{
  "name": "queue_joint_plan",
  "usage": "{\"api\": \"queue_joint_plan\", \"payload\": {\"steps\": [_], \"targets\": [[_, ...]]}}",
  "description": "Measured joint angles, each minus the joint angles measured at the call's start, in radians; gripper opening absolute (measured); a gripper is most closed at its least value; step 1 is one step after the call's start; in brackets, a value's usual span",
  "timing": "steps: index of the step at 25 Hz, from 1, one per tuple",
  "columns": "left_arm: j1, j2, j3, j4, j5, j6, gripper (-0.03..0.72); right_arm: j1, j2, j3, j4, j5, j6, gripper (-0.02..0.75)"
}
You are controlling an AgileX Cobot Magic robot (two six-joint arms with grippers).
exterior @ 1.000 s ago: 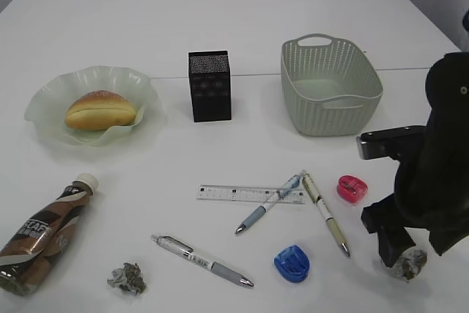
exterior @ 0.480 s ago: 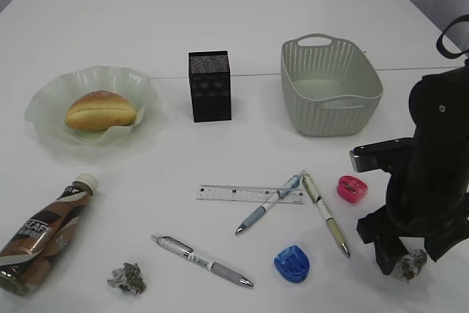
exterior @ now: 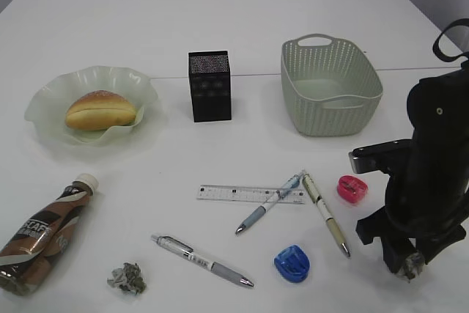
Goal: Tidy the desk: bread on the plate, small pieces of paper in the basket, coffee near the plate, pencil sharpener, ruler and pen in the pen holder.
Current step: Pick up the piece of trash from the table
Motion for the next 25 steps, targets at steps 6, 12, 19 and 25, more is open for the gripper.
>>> {"api": "queue_joint_plan", "payload": {"steps": [6,12,19,25], "targets": [[0.0,0.0,0.0,-0.001,0.0,0.0,0.505,0.0,0.0,0.0,0.0,-0.013,0.002,0.241],[0.0,0.0,0.0,-0.001,0.0,0.0,0.505,0.0,0.0,0.0,0.0,-0.017,0.002,0.116],[0.0,0.0,0.0,-0.001,0.0,0.0,0.505,0.0,0.0,0.0,0.0,-0.021,0.002,-0.001],[0.0,0.0,0.0,-0.001,0.0,0.0,0.505,0.0,-0.006,0.0,0.0,-0.029,0.002,-0.015]]}}
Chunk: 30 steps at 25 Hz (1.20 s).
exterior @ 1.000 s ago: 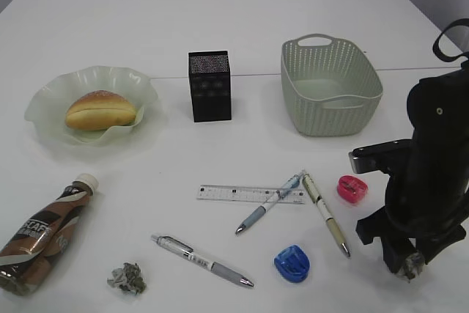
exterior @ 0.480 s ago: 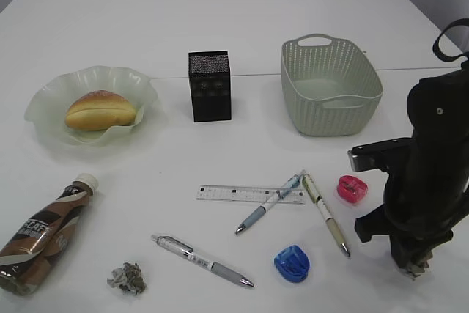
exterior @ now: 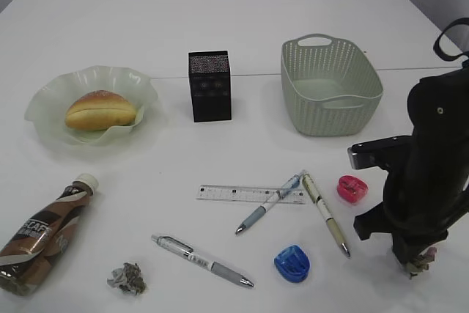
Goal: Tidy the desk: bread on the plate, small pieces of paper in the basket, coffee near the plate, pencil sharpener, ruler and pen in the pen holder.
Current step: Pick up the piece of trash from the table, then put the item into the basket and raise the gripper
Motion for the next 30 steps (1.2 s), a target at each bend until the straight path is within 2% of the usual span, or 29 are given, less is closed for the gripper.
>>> {"api": "queue_joint_plan", "payload": {"steps": [8,13,22,30], "targets": [[0.0,0.0,0.0,-0.002,-0.033,0.0,0.505,0.0,-0.135,-0.031,0.0,0.0,-0.002,-0.015],[0.0,0.0,0.0,-0.002,-0.057,0.0,0.505,0.0,-0.19,-0.12,0.008,0.015,-0.002,-0.015],[0.0,0.0,0.0,-0.002,-0.069,0.0,0.492,0.0,-0.179,-0.416,0.012,0.004,0.0,-0.015],[0.0,0.0,0.0,-0.008,-0.046,0.0,0.491,0.0,0.033,-0.702,-0.064,-0.085,0.081,-0.015]]}}
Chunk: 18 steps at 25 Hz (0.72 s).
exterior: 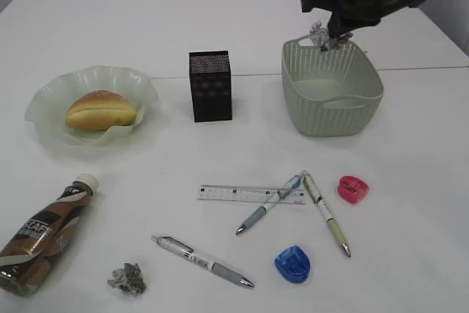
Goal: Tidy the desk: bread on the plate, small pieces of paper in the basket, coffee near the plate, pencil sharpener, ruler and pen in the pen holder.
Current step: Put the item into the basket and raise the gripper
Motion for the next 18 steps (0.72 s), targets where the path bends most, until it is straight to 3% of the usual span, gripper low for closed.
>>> {"api": "queue_joint_plan", "payload": {"steps": [3,5,10,12,18], "targets": [[0.0,0.0,0.0,-0.003,0.001,0.0,0.489,0.0,0.106,-0.088,-0.062,-0.01,0.055,0.014],[0.0,0.0,0.0,-0.006,0.002,0.0,0.488,0.0,0.159,-0.128,-0.089,-0.01,0.084,0.081],[0.0,0.0,0.0,-0.009,0.01,0.0,0.487,0.0,0.207,-0.179,-0.1,0.001,0.109,0.4],[0.0,0.0,0.0,-0.009,0.01,0.0,0.487,0.0,0.205,-0.205,-0.093,0.041,0.119,0.487],[0.0,0.0,0.0,-0.027,0.0,0.022,0.487,0.004,0.119,-0.229,-0.025,0.281,0.073,0.515]]}}
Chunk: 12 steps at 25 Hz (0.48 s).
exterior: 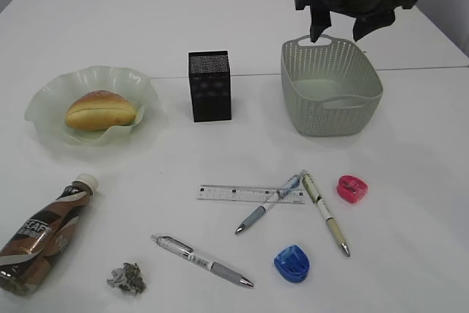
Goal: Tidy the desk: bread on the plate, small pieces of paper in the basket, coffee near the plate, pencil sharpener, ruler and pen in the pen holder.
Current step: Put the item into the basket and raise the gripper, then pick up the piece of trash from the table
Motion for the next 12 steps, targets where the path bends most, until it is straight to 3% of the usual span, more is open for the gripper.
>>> {"api": "queue_joint_plan", "payload": {"steps": [6,12], "targets": [[0.0,0.0,0.0,-0.029,-0.03,0.023,0.486,0.041,-0.089,0.048,0.015,0.155,-0.063,0.498],[-0.027,0.0,0.0,-0.119,-0.051,0.126,0.486,0.058,-0.221,0.268,0.017,0.183,-0.112,0.498]]}}
